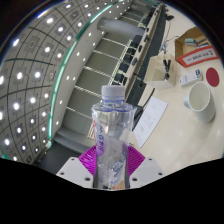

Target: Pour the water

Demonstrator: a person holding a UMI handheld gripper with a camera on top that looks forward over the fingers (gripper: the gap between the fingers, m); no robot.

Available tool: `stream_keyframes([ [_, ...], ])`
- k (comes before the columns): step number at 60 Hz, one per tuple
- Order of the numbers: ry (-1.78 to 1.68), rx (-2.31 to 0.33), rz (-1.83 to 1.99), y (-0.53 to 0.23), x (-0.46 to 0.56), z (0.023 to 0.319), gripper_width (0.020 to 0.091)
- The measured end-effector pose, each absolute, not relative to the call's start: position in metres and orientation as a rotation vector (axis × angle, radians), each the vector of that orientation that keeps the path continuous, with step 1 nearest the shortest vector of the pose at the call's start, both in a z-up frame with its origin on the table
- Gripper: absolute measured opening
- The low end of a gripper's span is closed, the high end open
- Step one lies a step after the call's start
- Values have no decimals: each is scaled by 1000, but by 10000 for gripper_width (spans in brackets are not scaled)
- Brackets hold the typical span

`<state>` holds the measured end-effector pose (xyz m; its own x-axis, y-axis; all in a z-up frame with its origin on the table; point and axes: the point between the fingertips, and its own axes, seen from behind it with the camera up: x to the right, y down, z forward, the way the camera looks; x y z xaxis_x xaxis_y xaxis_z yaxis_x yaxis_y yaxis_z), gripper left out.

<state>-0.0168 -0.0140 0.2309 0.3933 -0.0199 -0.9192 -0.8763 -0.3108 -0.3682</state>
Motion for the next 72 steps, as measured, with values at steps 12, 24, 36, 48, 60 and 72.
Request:
stream_keyframes([
  [12,1183,-1376,1551,-12,37,230,356],
  [24,1442,-1161,1813,-15,68,206,356],
  [36,1495,-1174,1867,-14,76,190,356],
  [48,1369,-1308,1835,-15,72,214,355],
  [60,931,-1572,1482,-9,98,260,357],
  [72,528,-1647,965,-3,180,325,357],
])
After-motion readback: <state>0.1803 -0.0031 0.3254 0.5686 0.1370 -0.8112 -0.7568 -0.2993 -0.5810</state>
